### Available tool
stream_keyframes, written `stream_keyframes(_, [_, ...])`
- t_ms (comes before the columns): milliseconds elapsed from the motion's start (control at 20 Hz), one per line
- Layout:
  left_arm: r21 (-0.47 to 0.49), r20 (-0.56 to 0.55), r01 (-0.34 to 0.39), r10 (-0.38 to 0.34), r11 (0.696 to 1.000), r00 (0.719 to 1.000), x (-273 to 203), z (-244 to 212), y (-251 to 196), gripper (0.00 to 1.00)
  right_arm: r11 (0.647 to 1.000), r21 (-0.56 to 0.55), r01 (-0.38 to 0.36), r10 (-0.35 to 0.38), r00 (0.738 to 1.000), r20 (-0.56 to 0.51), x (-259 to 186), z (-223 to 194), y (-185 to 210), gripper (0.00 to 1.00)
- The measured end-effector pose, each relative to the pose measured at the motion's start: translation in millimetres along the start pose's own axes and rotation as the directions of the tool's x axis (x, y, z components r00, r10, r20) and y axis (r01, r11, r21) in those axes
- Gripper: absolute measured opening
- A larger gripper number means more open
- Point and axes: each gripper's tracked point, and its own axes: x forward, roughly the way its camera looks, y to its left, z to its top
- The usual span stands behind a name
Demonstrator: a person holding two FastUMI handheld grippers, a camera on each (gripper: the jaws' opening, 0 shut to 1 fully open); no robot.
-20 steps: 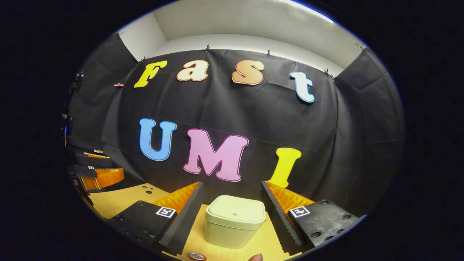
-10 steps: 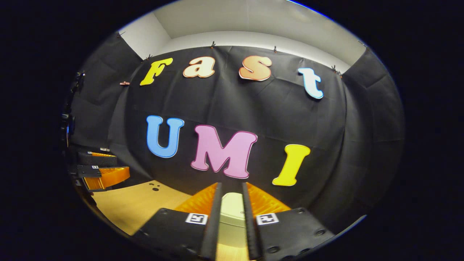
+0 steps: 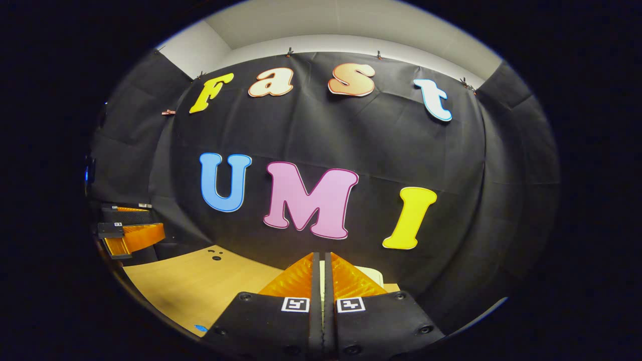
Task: Press the lid of the desktop garbage bin to open it, pick up the crumpled paper on the desktop and throw it into the bin, then pick up the pop can on the desktop and drop it into the bin, and finally close the garbage bin lid.
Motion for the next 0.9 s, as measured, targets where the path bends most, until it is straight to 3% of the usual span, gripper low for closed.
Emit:
stream_keyframes(550, [0.004,-0.018,-0.055,0.055,0.998,0.998,20.1,-5.9,5.7,0.95,0.999,0.03,0.018,-0.014,0.991,-0.13,79.4,-76.3,-30.2,0.05])
stream_keyframes(900, [0.015,-0.031,-0.076,0.076,0.997,0.997,27.8,-10.8,6.9,0.95,0.998,0.055,0.012,0.0,0.978,-0.208,102.3,-122.4,-33.2,0.05])
